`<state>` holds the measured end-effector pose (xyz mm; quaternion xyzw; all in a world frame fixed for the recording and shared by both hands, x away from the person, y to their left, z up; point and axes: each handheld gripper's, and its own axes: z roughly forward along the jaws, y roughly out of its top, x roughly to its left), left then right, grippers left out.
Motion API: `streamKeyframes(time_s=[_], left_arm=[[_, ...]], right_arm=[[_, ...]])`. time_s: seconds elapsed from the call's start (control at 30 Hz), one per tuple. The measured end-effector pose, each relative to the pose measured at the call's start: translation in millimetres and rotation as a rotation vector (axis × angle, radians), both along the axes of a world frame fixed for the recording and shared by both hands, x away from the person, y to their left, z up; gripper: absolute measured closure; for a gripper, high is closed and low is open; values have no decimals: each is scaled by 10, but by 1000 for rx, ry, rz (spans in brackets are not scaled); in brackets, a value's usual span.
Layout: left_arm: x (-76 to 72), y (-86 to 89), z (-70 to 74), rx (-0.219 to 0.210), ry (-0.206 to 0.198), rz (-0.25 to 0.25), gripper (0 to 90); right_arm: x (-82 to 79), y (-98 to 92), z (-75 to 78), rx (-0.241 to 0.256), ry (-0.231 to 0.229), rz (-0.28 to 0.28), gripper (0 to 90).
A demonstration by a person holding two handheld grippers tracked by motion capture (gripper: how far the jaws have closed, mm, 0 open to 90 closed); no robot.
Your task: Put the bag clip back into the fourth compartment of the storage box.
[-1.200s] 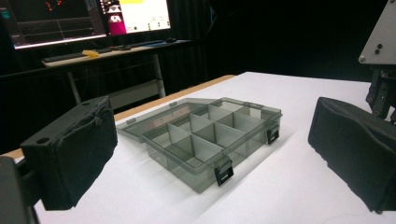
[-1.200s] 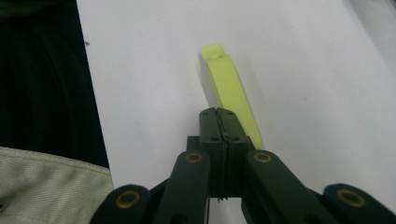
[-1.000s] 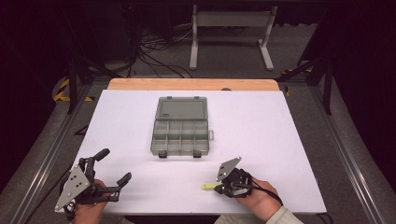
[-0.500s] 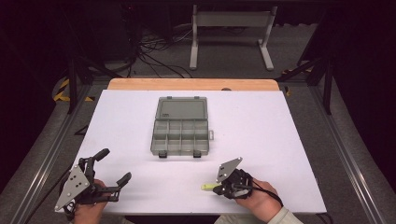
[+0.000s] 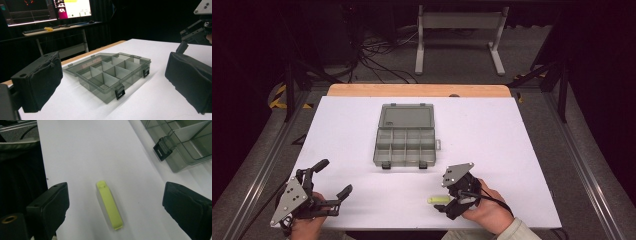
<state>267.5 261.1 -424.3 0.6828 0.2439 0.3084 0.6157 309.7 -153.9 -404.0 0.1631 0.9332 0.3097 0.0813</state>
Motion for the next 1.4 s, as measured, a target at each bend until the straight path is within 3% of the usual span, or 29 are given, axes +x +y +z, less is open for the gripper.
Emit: streamKeyframes(time_s=[0.3,0.47,0.6,0.83,1.0,1.1,1.23,1.4], left_arm=[[1,2,0,0,1,-1,18],[0,-1,0,1,1,-1,18],[1,0,0,0,1,-1,18],[1,-1,0,-1,0,-2,18],[0,-2,0,1,0,-2,18],[0,-1,0,1,2,-1,18],[1,-2,-1,-1,1,-2,18],[0,-1,0,0,-1,0,18]], right_arm=[[114,58,-67,-54,7,11,13],[99,91,-131,-78,3,26,37],[99,104,-202,-95,25,44,79],[110,134,-287,-134,42,77,232],[125,124,-306,-143,61,100,428],[132,122,-312,-145,57,107,483],[122,122,-311,-153,84,116,610],[133,115,-304,-151,83,129,758]])
